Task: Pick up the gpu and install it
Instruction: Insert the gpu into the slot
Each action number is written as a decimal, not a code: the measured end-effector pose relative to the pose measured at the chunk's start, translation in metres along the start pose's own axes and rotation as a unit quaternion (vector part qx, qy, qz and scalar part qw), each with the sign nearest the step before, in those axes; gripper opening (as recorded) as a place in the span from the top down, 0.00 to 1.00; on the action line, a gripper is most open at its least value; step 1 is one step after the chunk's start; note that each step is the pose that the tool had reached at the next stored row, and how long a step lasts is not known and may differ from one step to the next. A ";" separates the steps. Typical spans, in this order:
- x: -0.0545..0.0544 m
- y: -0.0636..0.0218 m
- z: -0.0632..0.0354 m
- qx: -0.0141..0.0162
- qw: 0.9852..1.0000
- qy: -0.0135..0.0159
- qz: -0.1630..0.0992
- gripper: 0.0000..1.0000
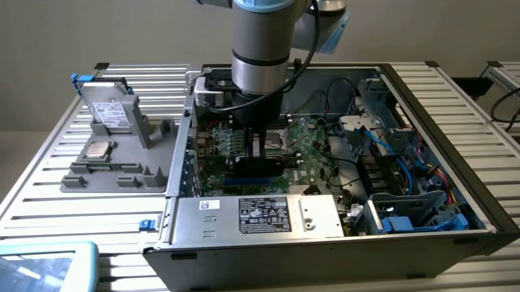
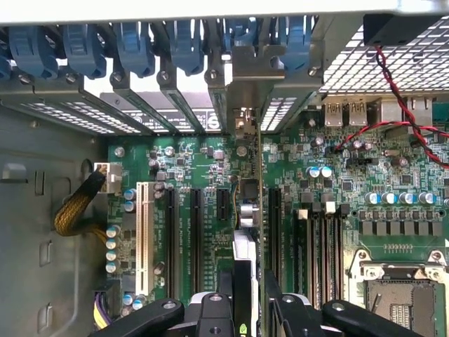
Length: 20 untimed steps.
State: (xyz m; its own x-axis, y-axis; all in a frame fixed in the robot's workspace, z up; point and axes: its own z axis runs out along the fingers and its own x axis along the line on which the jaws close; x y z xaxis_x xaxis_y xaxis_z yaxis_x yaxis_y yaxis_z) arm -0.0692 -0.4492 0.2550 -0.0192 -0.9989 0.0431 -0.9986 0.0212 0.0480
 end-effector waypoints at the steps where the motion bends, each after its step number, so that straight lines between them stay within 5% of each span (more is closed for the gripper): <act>1: 0.000 0.0002 0.0001 0.000 1.000 0.000 0.000 0.73; 20: 0.000 0.0002 0.0024 -0.001 1.000 0.000 0.000 0.73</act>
State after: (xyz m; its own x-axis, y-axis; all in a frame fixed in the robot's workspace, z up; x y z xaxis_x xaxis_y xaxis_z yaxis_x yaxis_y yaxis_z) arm -0.0694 -0.4491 0.2526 -0.0190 -0.9989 0.0430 -0.9986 0.0211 0.0491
